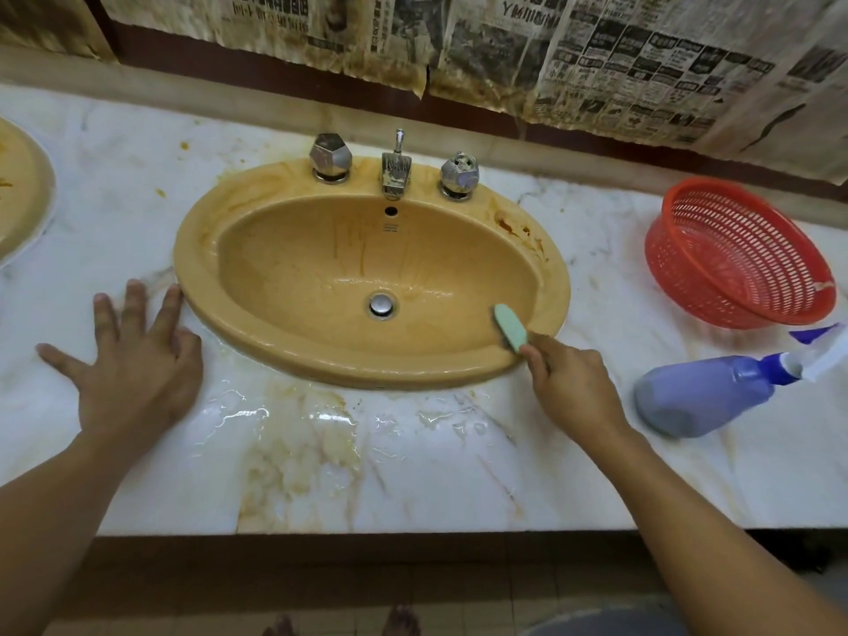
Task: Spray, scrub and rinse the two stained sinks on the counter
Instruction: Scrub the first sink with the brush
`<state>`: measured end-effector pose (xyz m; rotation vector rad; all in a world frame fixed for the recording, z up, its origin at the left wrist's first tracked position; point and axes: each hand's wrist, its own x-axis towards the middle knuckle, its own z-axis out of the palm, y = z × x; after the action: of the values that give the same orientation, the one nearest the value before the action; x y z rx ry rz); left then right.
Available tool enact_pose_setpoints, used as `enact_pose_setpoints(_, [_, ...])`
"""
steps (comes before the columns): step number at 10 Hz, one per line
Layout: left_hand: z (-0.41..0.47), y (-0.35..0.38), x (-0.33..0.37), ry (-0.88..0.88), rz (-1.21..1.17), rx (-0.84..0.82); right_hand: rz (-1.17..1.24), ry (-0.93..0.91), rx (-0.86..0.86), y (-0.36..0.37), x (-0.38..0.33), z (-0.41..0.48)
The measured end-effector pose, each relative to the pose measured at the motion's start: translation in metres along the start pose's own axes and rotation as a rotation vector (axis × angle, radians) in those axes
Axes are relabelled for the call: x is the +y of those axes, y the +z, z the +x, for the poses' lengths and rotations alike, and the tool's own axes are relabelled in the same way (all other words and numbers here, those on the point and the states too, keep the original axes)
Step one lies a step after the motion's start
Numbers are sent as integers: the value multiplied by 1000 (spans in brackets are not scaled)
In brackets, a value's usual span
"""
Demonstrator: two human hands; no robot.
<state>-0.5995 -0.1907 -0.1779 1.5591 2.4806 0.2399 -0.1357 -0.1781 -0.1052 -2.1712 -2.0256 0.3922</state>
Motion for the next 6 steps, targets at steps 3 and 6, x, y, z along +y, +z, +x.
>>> enact_pose_setpoints(3, [15,15,-16,27,-53,-8,149,128,134,-4,19,-21])
enact_pose_setpoints(6, [15,18,-16,54,-66,31,567,598,214,14,21,9])
